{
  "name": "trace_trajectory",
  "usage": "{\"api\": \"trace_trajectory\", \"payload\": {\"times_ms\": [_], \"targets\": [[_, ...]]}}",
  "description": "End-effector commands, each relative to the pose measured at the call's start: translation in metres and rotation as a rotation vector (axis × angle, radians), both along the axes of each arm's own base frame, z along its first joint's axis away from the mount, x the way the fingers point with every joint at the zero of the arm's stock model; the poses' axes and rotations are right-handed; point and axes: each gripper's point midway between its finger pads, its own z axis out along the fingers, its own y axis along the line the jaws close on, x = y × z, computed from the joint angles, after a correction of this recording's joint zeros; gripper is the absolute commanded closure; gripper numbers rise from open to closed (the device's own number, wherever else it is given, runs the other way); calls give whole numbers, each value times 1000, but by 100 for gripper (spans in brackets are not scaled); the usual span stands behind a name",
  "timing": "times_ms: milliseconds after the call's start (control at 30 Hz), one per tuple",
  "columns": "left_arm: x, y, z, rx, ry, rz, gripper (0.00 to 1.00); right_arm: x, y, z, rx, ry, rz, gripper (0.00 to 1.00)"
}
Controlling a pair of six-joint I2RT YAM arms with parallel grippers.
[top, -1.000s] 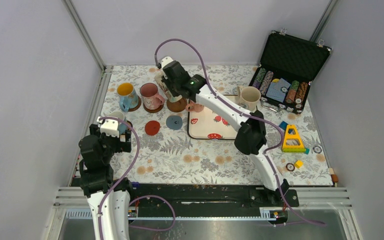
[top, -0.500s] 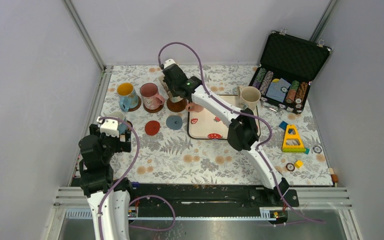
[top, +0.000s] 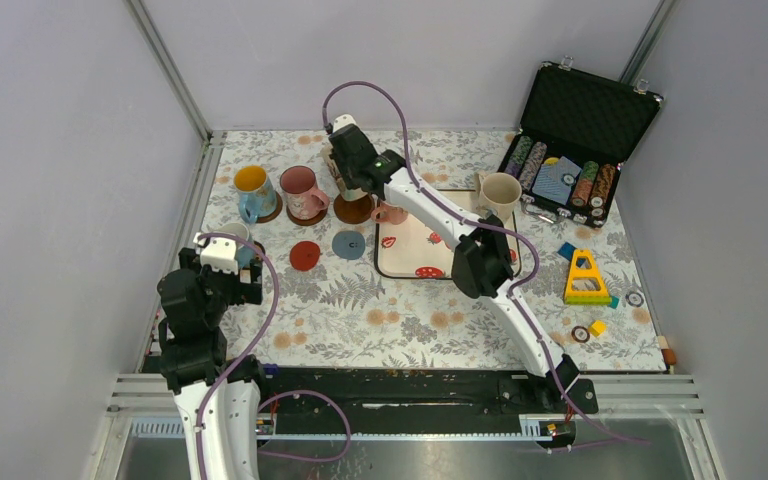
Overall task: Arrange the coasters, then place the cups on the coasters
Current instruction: Place the cup on the coaster.
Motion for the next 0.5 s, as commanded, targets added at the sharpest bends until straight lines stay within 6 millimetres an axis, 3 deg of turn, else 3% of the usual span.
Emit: {"api": "trace_trajectory", "payload": {"times_ms": [0,467], "targets": [[5,1,12,14,-46,-3,1,21,17,63,156,-151,-18,100],[4,1,13,17,-53,-6,1,1,4,28,74,-45,5,98]]}}
